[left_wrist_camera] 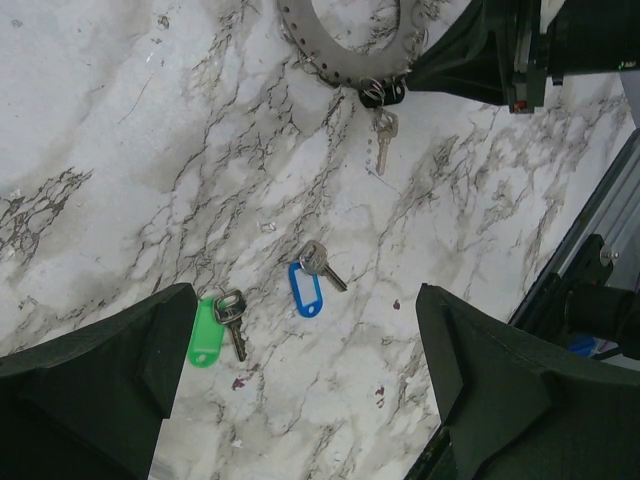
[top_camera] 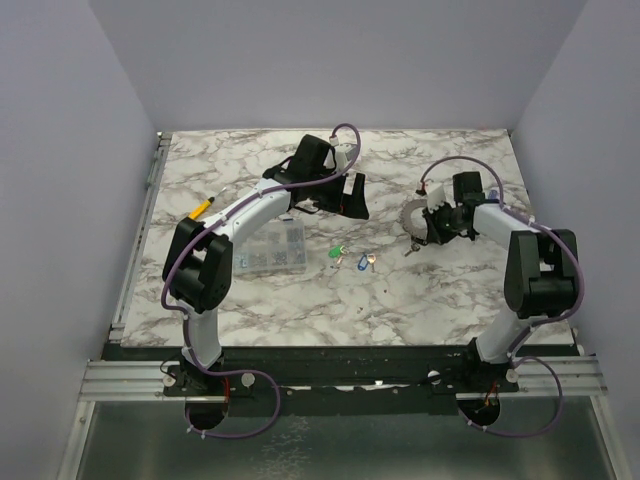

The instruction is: Remove the keys from the keyring

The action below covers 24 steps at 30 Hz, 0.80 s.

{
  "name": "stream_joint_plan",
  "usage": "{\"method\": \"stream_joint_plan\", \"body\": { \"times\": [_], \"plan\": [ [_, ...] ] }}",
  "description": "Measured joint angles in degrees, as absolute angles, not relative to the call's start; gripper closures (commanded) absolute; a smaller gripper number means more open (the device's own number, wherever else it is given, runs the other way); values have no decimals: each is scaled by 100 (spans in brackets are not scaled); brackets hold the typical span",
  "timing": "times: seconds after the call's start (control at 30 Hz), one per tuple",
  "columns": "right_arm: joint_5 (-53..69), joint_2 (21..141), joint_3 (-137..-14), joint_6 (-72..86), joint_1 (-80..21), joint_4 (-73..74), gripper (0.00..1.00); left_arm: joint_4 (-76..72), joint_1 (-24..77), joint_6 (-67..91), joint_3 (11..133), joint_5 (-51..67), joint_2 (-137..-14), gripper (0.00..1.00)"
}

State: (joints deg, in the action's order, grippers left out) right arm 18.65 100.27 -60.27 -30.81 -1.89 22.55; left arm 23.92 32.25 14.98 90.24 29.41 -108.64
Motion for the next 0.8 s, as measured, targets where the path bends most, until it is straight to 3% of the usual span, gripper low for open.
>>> {"method": "stream_joint_plan", "body": {
  "times": [0.5, 0.53, 0.67, 0.8],
  "plan": [
    [2088, 8748, -4842, -3522, -685, 3470, 99, 2390, 2895, 1492, 9024, 2941, -10602, 1],
    [2128, 8707, -4805, -3544, -735, 3562, 97, 2388, 2862, 1479, 9024, 2941, -10562, 1],
    [2316, 8650, -4753, -3557, -864, 3918, 64, 2401, 2805, 1431, 9024, 2941, -10436, 1],
    [2370, 8646, -4768, -3433, -899, 4270, 41, 2502, 2773, 1389, 9024, 2941, -10416, 1]
  ]
}}
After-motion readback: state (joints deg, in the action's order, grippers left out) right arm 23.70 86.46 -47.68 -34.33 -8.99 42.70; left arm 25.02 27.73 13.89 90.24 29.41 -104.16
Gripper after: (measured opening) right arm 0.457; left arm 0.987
